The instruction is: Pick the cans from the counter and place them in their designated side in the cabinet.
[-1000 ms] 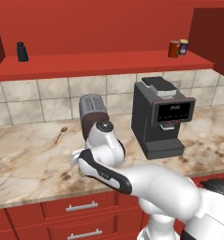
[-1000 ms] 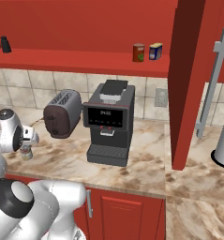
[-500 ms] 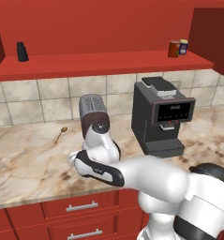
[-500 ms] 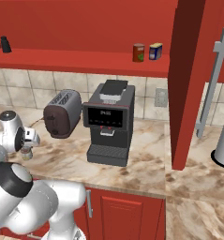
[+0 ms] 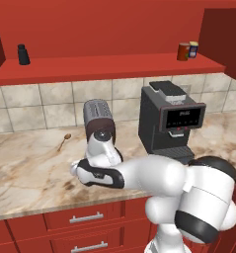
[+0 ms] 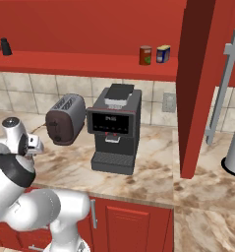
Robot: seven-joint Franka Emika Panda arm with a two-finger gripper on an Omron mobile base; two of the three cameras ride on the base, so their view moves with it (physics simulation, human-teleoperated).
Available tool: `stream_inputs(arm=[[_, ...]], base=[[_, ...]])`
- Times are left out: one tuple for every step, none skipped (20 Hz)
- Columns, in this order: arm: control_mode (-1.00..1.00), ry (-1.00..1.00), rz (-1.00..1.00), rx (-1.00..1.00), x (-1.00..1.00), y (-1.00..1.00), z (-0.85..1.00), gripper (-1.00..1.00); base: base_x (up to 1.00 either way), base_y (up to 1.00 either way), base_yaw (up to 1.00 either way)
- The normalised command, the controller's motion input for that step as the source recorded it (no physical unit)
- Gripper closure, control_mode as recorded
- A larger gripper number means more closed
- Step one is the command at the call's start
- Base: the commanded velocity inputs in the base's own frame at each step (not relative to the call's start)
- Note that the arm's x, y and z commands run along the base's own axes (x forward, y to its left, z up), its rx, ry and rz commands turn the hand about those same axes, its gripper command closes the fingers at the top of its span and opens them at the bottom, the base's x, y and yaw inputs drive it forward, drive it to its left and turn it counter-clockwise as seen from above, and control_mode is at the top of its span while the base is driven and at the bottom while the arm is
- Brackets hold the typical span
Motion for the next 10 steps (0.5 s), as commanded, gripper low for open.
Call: stream_inputs(arm=[[-1.00,0.02,0.00,-0.01,0.17,0.07,-0.17,-1.00],[-1.00,0.02,0.00,-0.02,0.15,0.07,-0.19,-1.00],[-1.00,0.02,0.00,-0.02,0.13,0.07,-0.19,-1.00],[-1.00,0.02,0.00,-0.02,0.12,0.08,-0.20,-1.00],[-1.00,0.02,0.00,-0.02,0.12,0.08,-0.20,-1.00],[-1.00,0.02,0.00,-0.02,0.12,0.09,-0.19,-1.00],[-1.00,0.02,0.00,-0.02,0.14,0.09,-0.19,-1.00],[-1.00,0.01,0.00,-0.02,0.14,0.09,-0.18,-1.00],[-1.00,0.01,0.00,-0.02,0.13,0.09,-0.18,-1.00],[-1.00,0.01,0.00,-0.02,0.14,0.08,-0.17,-1.00]], base=[[0.00,0.00,0.00],[0.00,0.00,0.00],[0.00,0.00,0.00],[0.00,0.00,0.00],[0.00,0.00,0.00],[0.00,0.00,0.00],[0.00,0.00,0.00],[0.00,0.00,0.00],[0.00,0.00,0.00],[0.00,0.00,0.00]])
